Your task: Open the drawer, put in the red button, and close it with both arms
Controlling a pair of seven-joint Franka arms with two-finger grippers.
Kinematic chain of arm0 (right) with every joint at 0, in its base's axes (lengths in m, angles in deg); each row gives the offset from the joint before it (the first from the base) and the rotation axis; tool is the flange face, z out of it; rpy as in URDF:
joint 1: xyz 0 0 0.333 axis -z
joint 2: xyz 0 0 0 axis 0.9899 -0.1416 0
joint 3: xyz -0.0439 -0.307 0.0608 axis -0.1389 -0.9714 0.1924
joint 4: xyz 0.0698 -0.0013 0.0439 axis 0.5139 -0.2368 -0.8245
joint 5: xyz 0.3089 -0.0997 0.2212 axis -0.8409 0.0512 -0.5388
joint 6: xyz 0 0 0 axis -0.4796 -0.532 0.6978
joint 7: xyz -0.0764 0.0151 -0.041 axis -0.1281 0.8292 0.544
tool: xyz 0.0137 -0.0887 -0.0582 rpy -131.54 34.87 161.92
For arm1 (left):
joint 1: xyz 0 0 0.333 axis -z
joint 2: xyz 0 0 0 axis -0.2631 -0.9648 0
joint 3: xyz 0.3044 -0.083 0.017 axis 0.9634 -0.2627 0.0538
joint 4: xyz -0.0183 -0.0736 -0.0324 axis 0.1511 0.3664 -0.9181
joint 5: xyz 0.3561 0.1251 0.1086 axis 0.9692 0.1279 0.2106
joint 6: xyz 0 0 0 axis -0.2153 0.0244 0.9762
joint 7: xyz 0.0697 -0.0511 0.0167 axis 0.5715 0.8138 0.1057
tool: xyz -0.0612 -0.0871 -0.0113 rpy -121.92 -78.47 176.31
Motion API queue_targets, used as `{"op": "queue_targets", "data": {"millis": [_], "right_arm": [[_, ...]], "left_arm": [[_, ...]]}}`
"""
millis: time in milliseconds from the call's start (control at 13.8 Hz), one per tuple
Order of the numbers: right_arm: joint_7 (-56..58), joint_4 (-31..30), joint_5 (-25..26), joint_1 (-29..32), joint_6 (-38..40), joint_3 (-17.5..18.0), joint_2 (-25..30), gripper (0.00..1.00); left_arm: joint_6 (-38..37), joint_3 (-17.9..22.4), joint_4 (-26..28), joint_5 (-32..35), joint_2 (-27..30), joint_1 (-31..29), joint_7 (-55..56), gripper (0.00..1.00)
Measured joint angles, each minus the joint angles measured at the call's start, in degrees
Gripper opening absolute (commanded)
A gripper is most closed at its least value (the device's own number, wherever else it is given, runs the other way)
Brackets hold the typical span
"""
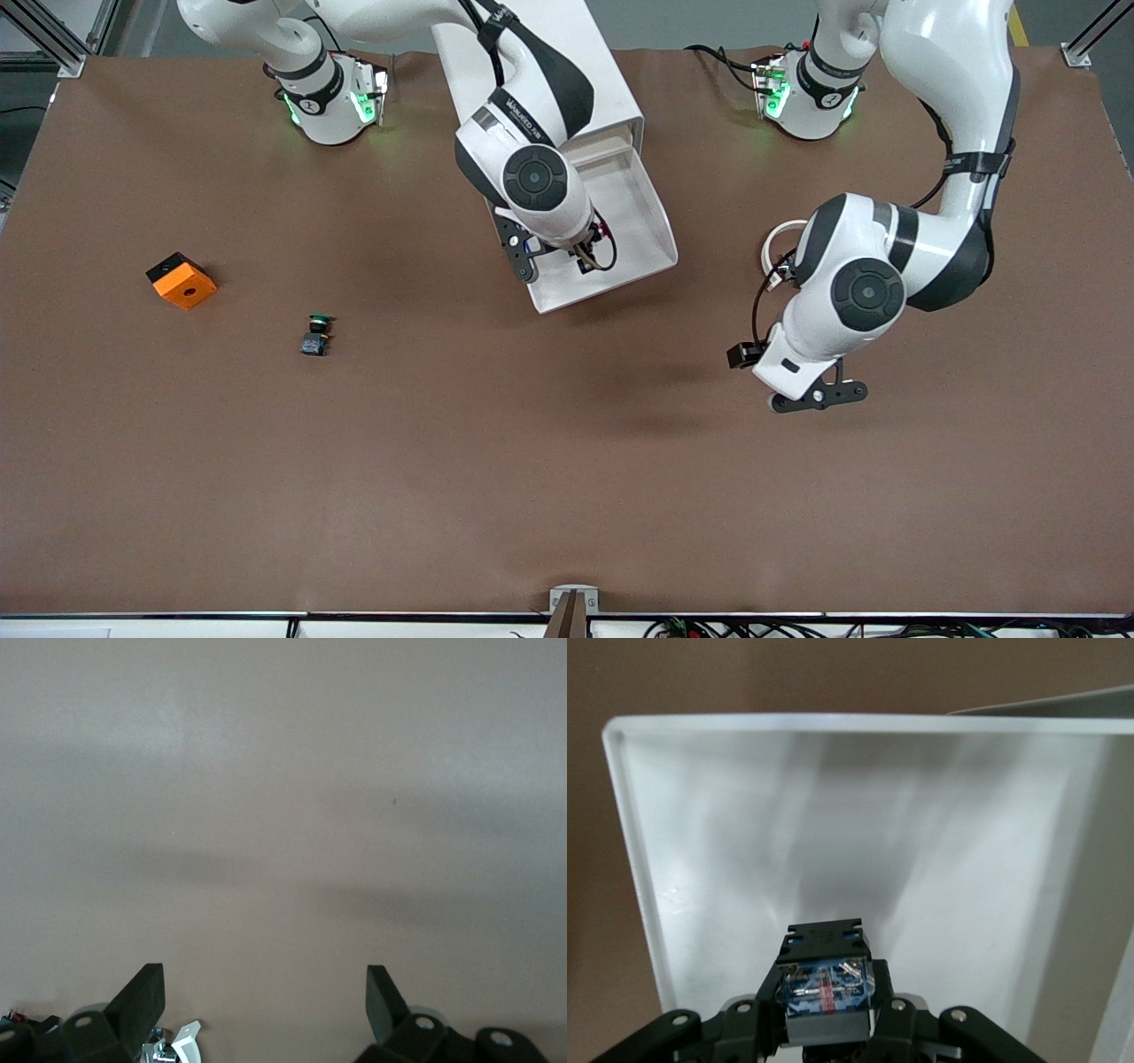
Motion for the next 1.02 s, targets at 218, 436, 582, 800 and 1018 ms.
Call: {"op": "queue_targets", "data": {"millis": [218, 436, 582, 800, 1018], "right_arm": [[-0.07, 0.01, 0.01, -0.59, -0.2, -0.01, -0.94, 0.27], [-0.07, 0.04, 0.01, -1.04, -0.21, -0.01, -1.05, 0.51], [-0.09, 0.05, 0.01, -1.1, -0.21, -0.01, -1.08, 0.96], [-0.12, 0.21, 0.01, -1.1, -0.21, -0.04, -1.08, 1.0], [-0.12, 1.41, 0.01, -1.08, -0.22, -0.27, -0.87, 1.0]], "left_arm": [[1.6, -0.92, 1.87, 0.12, 0.01, -0.04, -0.12, 1.0], [5.92, -2.52, 6.26, 0.12, -0.01, -0.02, -0.13, 1.0], [7.02, -3.86, 8.34, 0.12, 0.0, -0.05, -0.14, 1.0], [7.13, -5.84, 9.53, 0.12, 0.16, -0.01, -0.05, 1.0], [7.14, -8.06, 10.49, 0.12, 0.3, 0.0, 2.39, 1.0]]}}
